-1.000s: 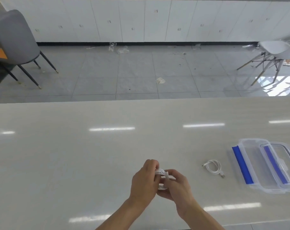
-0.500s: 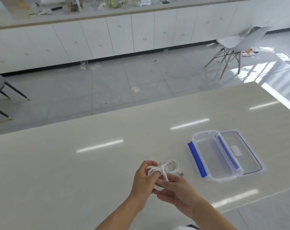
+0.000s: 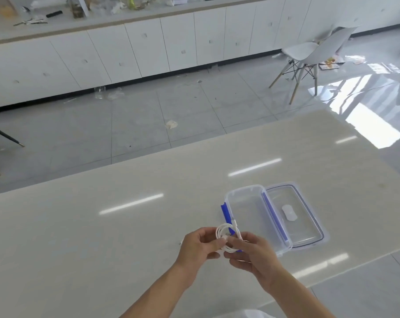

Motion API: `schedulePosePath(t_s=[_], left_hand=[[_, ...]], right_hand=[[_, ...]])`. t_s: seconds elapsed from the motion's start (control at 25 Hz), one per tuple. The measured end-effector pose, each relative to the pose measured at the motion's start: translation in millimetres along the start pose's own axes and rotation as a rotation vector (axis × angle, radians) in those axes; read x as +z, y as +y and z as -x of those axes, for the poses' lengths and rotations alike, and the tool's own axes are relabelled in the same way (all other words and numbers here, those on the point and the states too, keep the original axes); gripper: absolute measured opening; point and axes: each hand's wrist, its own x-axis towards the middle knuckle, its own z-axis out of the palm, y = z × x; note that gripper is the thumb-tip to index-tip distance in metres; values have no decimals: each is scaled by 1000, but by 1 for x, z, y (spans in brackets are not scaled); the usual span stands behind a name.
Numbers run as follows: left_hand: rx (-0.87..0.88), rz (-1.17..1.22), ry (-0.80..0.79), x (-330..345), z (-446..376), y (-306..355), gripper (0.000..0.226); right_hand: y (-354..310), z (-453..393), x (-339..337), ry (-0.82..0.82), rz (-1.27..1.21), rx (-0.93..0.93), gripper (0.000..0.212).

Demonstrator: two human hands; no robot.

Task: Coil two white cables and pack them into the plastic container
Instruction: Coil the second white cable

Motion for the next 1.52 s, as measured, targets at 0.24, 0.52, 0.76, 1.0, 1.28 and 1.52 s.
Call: schedulePosePath(t_s=[0.24, 0.52, 0.76, 1.0, 1.28, 1.52], left_hand=[[12, -371, 42, 24, -60, 33, 19], [198, -1101, 18, 67, -128, 61, 16], [277, -1511, -78, 92, -150, 44, 20], [273, -1643, 10, 103, -164, 36, 24], [372, -1757, -25, 102, -177, 31, 24], [410, -1833, -66, 100, -171, 37, 27]], right_hand=[[-18, -25, -24, 222, 103, -7, 25], [-27, -75, -42, 438, -208, 111, 13], [-12, -109, -43, 533, -403, 191, 13], [-14, -130, -38, 594, -444, 161, 9], [-12, -142, -33, 688, -464, 120, 12], [-8, -135, -36, 576, -494, 64, 24]])
